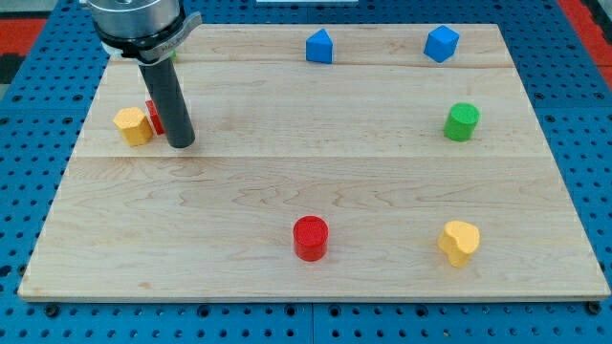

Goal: Place the green star parallel to the yellow hexagon

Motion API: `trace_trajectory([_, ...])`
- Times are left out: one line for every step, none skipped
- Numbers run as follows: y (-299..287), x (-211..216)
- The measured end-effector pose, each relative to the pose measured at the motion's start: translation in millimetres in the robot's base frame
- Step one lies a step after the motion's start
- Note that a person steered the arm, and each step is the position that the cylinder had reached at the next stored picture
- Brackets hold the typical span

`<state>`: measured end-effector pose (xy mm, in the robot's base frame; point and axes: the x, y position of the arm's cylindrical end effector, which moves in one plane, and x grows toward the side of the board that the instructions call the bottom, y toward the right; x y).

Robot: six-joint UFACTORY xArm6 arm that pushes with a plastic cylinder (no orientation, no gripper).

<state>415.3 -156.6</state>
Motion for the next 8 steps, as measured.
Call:
trace_trajectory([-0.8,-34.4])
trace_trajectory([1.9,-42.0])
trace_trajectory([51.5,-90.3])
trace_trajectory([32.2,-116.2])
trace_trajectory([-39.6,-119.8])
trace_trajectory([-95.6,-121.8])
trace_trajectory([-106.9,-193.9])
trace_trajectory([-48.0,-194.6])
